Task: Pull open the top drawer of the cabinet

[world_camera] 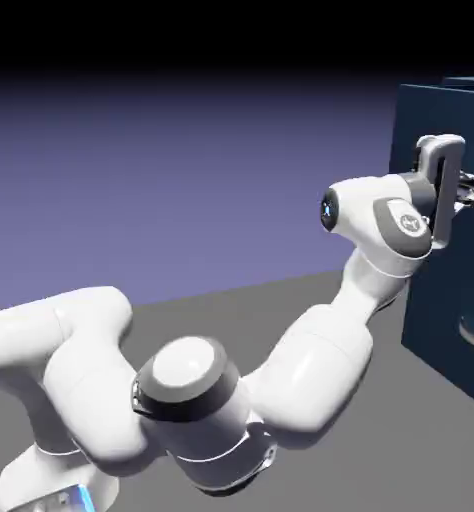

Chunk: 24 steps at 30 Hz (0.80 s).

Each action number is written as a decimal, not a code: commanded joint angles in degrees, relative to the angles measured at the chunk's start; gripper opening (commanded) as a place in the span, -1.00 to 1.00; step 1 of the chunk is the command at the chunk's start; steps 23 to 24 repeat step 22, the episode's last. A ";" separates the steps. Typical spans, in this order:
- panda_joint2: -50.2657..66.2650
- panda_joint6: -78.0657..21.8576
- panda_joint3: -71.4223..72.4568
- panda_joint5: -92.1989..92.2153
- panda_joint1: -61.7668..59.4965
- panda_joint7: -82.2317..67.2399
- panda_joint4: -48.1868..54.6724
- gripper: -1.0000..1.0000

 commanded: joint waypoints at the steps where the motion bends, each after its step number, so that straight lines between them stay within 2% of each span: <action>1: 0.46 -0.67 0.24 0.24 -1.45 -0.08 -2.08 -1.00; 15: 5.25 -5.37 3.51 6.67 -24.31 0.09 -29.06 -1.00; 16: 5.25 -5.37 3.51 6.67 -24.31 0.09 -29.06 1.00; 21: 6.13 -4.50 4.91 10.45 -32.62 -0.07 -36.20 1.00; 24: 6.19 -4.44 5.01 10.71 -33.20 -0.08 -36.70 1.00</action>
